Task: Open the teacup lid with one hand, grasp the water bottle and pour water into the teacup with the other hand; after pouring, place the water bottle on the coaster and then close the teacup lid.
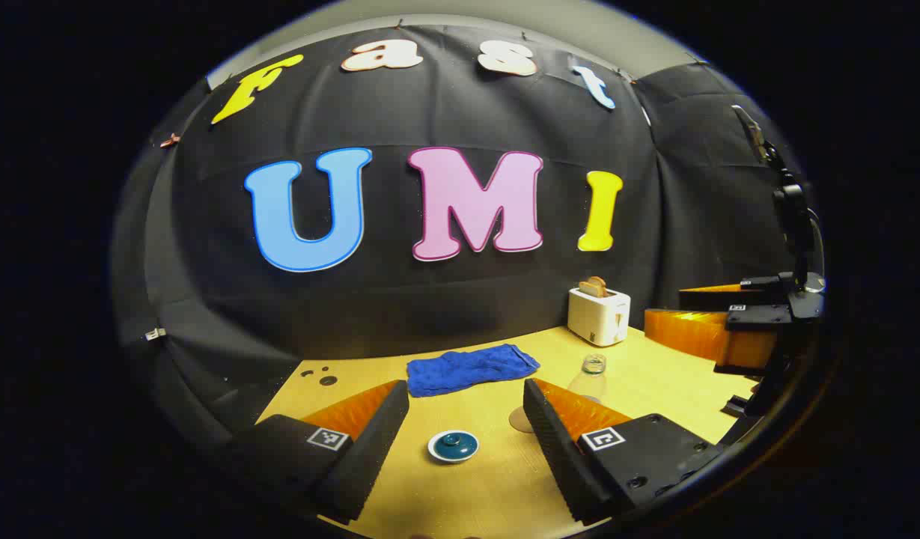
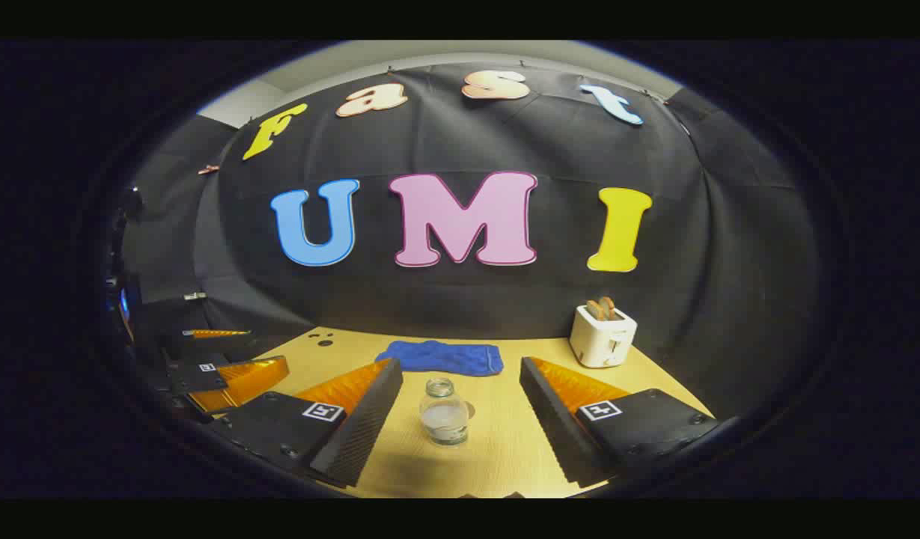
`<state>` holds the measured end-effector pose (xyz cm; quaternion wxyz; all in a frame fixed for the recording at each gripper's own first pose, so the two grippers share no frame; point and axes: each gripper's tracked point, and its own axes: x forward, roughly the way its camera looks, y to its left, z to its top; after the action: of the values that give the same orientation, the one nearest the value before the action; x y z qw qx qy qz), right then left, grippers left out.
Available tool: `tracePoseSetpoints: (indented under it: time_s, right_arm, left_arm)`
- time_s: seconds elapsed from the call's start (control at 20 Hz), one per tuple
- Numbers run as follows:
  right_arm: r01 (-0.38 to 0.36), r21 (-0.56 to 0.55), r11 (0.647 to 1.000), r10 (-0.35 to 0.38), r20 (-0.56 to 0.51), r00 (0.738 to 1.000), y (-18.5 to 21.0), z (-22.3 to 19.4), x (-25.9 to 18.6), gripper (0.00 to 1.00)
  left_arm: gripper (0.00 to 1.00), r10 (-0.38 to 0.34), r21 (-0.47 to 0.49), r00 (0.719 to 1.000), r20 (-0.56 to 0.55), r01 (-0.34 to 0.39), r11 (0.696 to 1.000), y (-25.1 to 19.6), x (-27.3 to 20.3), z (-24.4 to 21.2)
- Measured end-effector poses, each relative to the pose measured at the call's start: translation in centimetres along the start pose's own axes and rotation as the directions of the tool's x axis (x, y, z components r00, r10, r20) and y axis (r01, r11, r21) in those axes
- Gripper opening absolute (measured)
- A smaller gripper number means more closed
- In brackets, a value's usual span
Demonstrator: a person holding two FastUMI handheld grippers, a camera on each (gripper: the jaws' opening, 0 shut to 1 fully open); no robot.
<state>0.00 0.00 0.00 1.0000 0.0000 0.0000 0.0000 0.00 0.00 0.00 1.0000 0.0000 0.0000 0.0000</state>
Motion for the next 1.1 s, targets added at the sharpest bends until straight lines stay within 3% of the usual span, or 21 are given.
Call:
tracePoseSetpoints:
  time_s: [0.2, 0.45, 0.9, 1.1]
  right_arm:
    - [-0.032, -0.015, 0.999, 0.032, -0.026, 0.999, 0.9, -1.2, -0.3, 0.98]
    - [-0.052, -0.013, 0.999, 0.052, -0.036, 0.998, 1.1, -1.5, -0.2, 0.98]
    - [-0.073, -0.003, 0.997, 0.072, -0.075, 0.995, 1.2, -3.4, 0.5, 0.98]
    - [-0.093, 0.004, 0.996, 0.093, -0.105, 0.99, 1.3, -4.9, 1.1, 0.98]
  left_arm:
    - [0.96, 0.006, -0.016, 1.0, -0.027, -0.007, 1.0, -0.2, 0.4, -1.1]
    - [0.95, 0.079, -0.058, 0.994, -0.073, -0.083, 0.995, 1.4, 0.4, -2.7]
    - [0.95, 0.035, -0.074, 0.995, -0.091, -0.042, 0.996, 1.2, 0.7, -4.1]
    - [0.96, 0.058, -0.099, 0.99, -0.125, -0.07, 0.993, 2.1, 2.8, -6.7]
